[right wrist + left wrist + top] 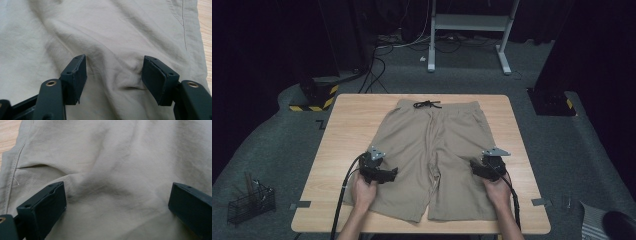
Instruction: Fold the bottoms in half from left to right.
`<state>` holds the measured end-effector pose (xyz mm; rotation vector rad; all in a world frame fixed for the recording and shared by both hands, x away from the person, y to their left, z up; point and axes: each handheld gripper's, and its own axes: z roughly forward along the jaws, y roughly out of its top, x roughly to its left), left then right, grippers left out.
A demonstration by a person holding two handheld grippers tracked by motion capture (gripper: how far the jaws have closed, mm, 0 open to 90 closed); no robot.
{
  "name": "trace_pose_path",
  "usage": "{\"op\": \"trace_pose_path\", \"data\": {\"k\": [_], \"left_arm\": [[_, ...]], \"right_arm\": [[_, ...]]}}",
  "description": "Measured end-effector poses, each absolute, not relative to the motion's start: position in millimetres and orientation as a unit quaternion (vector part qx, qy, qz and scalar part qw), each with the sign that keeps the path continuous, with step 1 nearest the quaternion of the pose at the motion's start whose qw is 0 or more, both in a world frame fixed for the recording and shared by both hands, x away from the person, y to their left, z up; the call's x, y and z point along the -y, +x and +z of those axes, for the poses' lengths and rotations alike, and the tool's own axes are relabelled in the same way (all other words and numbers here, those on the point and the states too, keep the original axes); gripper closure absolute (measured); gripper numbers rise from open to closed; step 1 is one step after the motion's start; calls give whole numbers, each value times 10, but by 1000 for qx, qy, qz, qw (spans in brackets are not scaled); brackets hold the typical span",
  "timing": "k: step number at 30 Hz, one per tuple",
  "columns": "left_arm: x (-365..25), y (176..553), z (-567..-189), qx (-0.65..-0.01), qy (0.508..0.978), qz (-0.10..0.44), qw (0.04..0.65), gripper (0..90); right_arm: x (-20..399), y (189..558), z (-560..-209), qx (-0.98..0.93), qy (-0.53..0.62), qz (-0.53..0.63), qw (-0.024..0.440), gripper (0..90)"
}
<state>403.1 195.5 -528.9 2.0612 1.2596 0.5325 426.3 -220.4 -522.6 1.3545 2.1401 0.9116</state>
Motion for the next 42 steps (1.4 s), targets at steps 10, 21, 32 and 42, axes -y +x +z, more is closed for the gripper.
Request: {"op": "trace_pose_path", "data": {"k": [10, 21, 32, 42], "left_arm": [[-1955, 4026, -5289, -481, 787, 204, 328, 18], [-1951, 3958, -5285, -487, 781, 209, 330, 52], [-1930, 3790, -5285, -487, 780, 210, 333, 73], [-1902, 3591, -5286, -485, 781, 209, 334, 73]], "right_arm": [[2204, 4263, -5226, -775, 490, 330, 223, 366], [2195, 4231, -5227, -772, 495, 328, 227, 359], [2178, 4092, -5229, -772, 495, 330, 224, 360], [2152, 3885, -5229, -776, 490, 332, 220, 360]]}}
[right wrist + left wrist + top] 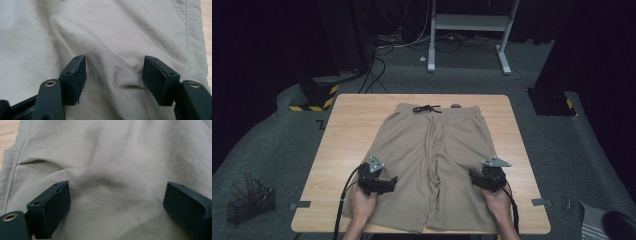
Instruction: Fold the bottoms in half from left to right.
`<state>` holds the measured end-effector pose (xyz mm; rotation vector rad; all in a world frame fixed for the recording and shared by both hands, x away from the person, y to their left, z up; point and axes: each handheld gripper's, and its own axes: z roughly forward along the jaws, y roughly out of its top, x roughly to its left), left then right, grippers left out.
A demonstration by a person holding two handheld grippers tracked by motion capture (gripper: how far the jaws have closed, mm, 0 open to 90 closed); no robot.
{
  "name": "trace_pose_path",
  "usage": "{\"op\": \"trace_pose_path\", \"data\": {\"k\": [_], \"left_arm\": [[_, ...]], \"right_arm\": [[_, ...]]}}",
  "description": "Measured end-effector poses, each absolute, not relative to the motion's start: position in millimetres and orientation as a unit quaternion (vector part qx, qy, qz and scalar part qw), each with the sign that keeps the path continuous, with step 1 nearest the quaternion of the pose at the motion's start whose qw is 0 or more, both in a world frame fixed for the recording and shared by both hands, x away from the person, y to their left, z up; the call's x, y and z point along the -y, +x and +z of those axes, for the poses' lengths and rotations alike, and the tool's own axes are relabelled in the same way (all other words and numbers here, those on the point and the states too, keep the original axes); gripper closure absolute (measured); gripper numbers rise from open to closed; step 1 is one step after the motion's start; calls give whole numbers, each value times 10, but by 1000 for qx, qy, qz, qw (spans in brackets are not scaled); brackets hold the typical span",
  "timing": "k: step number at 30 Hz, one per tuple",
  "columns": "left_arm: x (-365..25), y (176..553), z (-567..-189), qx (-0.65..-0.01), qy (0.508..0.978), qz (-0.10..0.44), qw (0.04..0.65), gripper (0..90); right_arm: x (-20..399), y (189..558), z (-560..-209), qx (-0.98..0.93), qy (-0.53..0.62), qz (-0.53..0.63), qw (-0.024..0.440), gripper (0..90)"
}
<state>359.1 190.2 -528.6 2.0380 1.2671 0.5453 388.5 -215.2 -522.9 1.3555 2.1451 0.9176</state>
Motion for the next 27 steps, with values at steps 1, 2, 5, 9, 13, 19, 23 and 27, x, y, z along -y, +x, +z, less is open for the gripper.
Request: {"op": "trace_pose_path", "data": {"k": [1, 2, 5, 9, 13, 19, 23, 27], "left_arm": [[-1898, 3553, -5286, -484, 781, 210, 334, 74], [-1887, 3484, -5285, -482, 782, 208, 335, 75], [-1882, 3428, -5284, -477, 785, 207, 336, 78], [-1869, 3380, -5266, -472, 791, 198, 336, 96], [-1857, 3505, -5157, -482, 795, 175, 325, 148], [-1841, 3761, -5018, -485, 783, 164, 353, 158], [-1781, 4033, -5049, -491, 781, 176, 344, 179], [-1738, 4136, -5134, -485, 792, 195, 314, 187]], "right_arm": [[2151, 3814, -5229, -778, 486, 333, 218, 360], [2154, 3783, -5230, -779, 484, 334, 217, 360], [2160, 3736, -5229, -782, 480, 335, 215, 359], [2166, 3674, -5217, -786, 477, 332, 209, 358], [2151, 3707, -5145, -779, 486, 340, 203, 345], [2092, 3848, -5051, -772, 486, 355, 205, 351], [2028, 4043, -5064, -771, 493, 344, 211, 369], [2015, 4140, -5097, -768, 503, 335, 211, 380]]}}
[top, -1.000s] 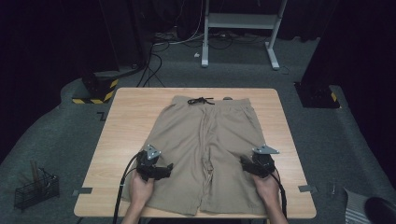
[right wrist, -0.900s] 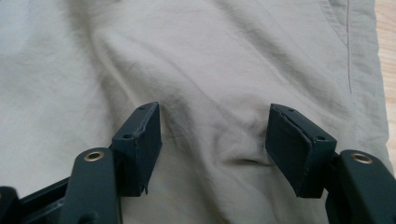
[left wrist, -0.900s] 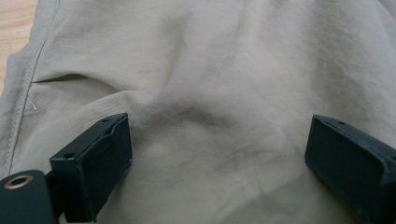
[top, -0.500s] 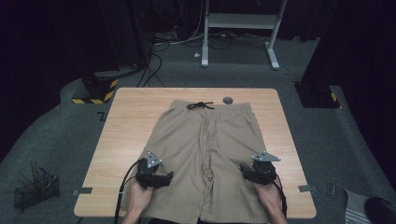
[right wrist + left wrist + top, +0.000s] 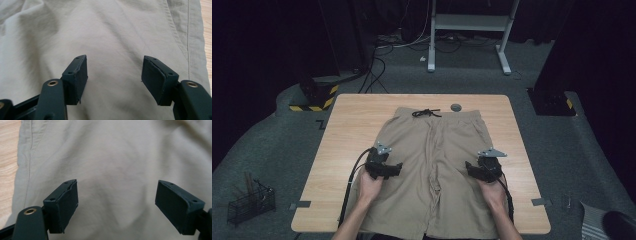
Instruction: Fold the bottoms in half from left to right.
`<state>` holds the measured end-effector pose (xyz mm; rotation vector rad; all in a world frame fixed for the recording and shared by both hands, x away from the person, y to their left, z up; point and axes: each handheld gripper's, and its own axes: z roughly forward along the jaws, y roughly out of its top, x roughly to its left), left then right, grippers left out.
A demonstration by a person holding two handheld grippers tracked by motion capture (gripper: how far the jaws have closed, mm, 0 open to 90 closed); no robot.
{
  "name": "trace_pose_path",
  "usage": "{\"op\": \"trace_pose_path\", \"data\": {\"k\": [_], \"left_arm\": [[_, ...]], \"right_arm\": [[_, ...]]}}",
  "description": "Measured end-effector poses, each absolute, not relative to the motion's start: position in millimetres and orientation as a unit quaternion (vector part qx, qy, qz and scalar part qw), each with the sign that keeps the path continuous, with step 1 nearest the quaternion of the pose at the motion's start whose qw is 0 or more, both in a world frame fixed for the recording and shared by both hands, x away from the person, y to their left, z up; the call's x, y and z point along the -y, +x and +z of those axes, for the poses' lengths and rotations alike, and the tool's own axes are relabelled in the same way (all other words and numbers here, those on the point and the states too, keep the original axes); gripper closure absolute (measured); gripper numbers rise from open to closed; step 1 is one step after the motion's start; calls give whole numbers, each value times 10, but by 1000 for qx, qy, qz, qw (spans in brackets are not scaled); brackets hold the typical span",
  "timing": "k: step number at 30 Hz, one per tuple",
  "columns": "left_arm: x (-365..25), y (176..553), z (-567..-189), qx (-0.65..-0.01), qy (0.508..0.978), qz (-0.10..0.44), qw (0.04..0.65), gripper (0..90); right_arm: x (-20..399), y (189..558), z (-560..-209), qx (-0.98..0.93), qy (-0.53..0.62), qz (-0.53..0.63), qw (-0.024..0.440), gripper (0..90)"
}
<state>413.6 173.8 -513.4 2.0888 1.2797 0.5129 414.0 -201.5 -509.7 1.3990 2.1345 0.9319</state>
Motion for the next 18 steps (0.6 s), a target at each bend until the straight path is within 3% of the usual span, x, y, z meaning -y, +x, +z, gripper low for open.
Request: {"op": "trace_pose_path", "data": {"k": [18], "left_arm": [[-1819, 3991, -5275, -476, 782, 212, 342, 155]], "right_arm": [[2011, 4089, -5229, -774, 491, 333, 222, 375]]}}
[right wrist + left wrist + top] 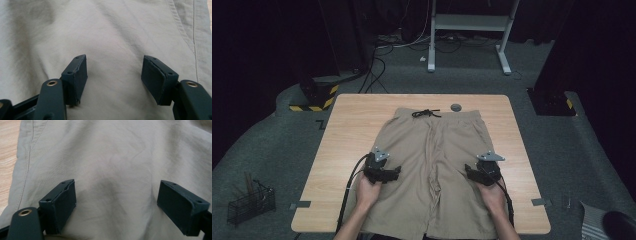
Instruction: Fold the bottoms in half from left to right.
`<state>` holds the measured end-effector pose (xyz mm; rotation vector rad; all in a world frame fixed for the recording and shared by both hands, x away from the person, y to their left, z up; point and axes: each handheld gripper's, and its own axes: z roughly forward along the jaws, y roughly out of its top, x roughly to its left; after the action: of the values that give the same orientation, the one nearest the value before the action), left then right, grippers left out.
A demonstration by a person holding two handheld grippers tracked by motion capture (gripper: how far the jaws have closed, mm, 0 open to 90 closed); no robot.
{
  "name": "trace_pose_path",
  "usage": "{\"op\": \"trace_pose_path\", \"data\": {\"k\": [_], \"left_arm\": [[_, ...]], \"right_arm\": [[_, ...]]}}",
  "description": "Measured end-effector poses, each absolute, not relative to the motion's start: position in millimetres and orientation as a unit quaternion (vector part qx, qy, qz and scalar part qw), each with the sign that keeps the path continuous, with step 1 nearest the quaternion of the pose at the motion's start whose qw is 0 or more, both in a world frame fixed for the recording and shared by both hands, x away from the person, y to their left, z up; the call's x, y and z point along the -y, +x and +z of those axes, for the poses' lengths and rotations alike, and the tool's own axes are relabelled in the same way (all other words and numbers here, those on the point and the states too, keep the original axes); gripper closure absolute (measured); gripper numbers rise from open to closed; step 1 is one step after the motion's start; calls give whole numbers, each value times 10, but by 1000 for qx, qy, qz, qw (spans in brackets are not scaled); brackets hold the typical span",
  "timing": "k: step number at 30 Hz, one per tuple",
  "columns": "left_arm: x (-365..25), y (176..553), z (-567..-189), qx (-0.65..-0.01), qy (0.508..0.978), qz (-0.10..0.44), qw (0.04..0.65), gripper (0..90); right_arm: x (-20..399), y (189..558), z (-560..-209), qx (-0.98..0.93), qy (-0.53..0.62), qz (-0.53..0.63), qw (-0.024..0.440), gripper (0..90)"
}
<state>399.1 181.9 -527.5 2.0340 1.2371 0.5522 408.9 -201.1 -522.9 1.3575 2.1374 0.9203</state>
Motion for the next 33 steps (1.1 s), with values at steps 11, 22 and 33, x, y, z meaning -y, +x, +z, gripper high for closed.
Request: {"op": "trace_pose_path", "data": {"k": [11, 22, 33], "left_arm": [[-1822, 3761, -5275, -482, 779, 216, 338, 151], [-1844, 3405, -5278, -477, 781, 213, 341, 147], [-1906, 3524, -5185, -465, 796, 164, 351, 149]], "right_arm": [[2013, 3970, -5229, -778, 486, 334, 218, 375], [2022, 3703, -5230, -787, 469, 340, 212, 387], [2047, 3714, -5100, -772, 481, 358, 212, 410]]}}
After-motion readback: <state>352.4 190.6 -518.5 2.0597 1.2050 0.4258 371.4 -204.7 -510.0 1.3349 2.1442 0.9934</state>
